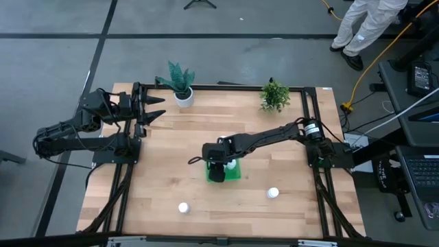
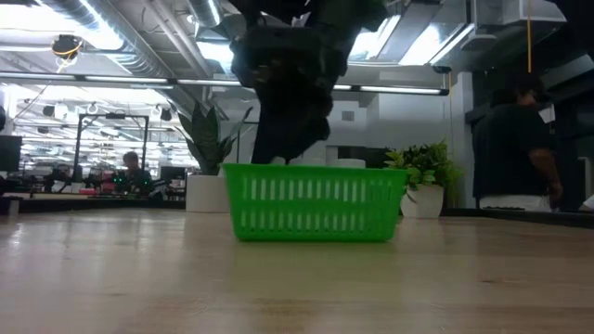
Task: Pick and place pill bottles into a basket
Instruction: Put the white medicine bottle into the green basket
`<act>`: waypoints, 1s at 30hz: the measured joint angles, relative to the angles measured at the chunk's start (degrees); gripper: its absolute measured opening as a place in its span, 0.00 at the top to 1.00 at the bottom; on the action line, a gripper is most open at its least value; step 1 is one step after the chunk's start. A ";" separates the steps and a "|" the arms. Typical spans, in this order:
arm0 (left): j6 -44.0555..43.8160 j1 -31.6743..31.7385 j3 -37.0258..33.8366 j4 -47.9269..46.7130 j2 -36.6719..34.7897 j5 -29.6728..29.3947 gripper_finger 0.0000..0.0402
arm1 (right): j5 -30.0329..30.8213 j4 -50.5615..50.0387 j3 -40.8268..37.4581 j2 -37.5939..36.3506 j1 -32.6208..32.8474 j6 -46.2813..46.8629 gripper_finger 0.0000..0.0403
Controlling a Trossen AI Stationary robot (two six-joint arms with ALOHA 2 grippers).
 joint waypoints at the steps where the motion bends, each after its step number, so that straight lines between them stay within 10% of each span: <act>1: 0.00 0.01 0.00 0.00 0.00 0.00 0.55 | -0.17 0.11 -0.02 0.00 -0.14 0.02 0.56; 18: 1.51 0.00 0.00 0.00 0.04 0.00 0.55 | -1.68 0.69 1.42 0.01 -1.08 0.15 0.18; 30: 2.49 -0.01 0.00 -0.03 0.07 0.03 0.55 | 4.29 -17.52 21.48 -0.31 -0.98 -3.38 0.17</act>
